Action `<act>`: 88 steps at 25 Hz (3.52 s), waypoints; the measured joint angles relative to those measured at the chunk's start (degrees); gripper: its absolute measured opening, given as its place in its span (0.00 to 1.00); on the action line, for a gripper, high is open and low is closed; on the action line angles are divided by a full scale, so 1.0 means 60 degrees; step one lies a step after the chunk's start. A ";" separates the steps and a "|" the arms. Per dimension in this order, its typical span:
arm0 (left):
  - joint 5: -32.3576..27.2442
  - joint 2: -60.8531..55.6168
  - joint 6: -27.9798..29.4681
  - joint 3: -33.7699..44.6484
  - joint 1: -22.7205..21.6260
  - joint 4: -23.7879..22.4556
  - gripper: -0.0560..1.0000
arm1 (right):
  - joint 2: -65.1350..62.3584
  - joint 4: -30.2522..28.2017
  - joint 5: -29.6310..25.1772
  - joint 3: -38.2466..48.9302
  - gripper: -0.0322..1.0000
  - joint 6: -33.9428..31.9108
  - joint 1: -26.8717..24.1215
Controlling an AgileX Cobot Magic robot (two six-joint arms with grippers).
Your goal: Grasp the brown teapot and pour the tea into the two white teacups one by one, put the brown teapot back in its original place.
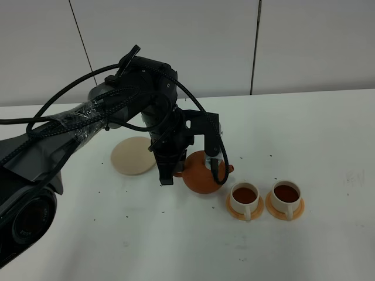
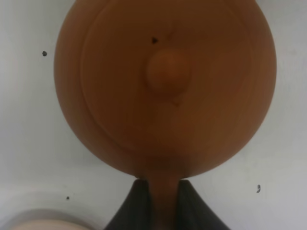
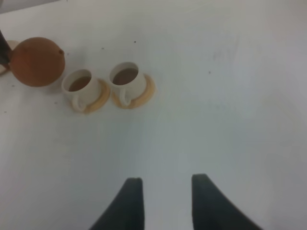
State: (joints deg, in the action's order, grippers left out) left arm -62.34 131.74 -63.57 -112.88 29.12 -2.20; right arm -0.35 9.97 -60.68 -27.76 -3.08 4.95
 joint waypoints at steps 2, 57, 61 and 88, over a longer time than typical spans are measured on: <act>0.0000 0.0000 0.0333 0.0000 0.0000 0.0008 0.21 | 0.0000 0.0000 0.0000 0.0000 0.27 0.0000 0.0000; -0.0126 -0.0214 0.9070 0.0778 -0.2287 -0.0909 0.21 | 0.0000 0.0000 0.0000 0.0000 0.27 0.0000 0.0000; 0.0120 -0.0214 0.9049 0.0778 -0.2287 -0.0927 0.21 | 0.0000 0.0000 0.0000 0.0000 0.27 0.0000 0.0000; 0.0080 -0.0195 0.8820 0.0778 -0.2287 -0.0940 0.21 | 0.0000 0.0000 0.0000 0.0000 0.27 0.0000 0.0000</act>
State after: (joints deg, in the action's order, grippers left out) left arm -61.86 130.56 -10.65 -108.22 15.40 -7.84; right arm -0.35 9.97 -60.68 -27.76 -3.08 4.95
